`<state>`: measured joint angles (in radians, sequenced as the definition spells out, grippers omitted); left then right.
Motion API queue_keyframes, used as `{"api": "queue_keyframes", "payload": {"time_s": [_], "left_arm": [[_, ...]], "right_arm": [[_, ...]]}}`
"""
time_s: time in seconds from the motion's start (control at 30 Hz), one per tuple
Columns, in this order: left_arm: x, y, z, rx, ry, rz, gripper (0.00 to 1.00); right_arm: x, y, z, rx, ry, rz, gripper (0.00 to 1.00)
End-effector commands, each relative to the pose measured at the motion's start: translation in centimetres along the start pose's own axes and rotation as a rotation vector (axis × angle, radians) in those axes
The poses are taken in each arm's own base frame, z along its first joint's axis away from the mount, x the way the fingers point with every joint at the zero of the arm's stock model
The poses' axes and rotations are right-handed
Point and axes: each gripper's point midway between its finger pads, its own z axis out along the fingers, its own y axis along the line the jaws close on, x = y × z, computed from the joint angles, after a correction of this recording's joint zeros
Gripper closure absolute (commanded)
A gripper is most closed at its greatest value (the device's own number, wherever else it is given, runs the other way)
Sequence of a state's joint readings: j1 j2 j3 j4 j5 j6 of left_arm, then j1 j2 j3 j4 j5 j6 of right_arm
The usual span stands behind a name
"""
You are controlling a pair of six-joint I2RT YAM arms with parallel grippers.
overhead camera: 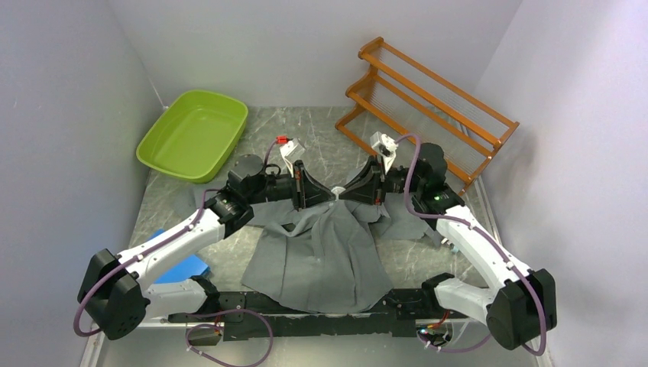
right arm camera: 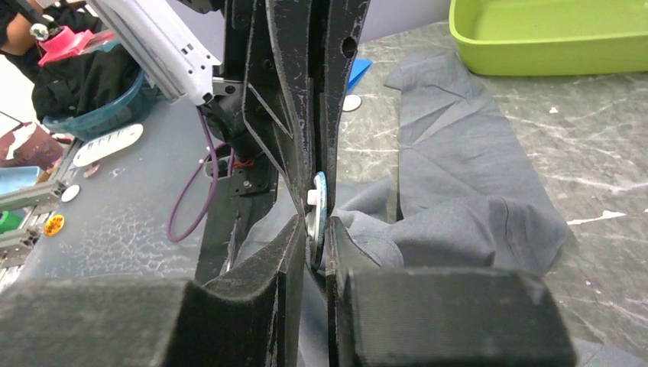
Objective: Pin the brooch onto the clothing
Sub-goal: Pin the brooch to the clothes.
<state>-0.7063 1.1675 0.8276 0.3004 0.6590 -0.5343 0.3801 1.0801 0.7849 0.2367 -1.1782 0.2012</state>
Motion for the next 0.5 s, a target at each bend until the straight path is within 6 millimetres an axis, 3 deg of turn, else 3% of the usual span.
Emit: {"api": "queue_keyframes", "payload": {"time_s": [0.0, 0.27, 0.37, 0.47], "left_arm": [[-3.27, -2.14, -0.2, 0.052, -0.076, 0.07, 0.97], [-3.42, -2.08, 0.36, 0.049, -0.061, 0.072, 0.97], [-3.46, -1.93, 0.52, 0.044, -0.06, 0.068, 0.97], [-3.42, -1.86, 0.63, 0.041, -0.056, 0.065, 0.97]], "right_arm": [[-1.31, -1.09, 0.31, 0.045, 0.003, -0.036, 0.95], [-0.72, -1.6, 0.57, 0.064, 0.036, -0.031, 0.93], [-0.77, -1.43, 0.57, 0.059, 0.029, -0.04, 0.82], [-0.62, -1.46, 0.59, 0.058, 0.035, -0.037, 0.8]]}}
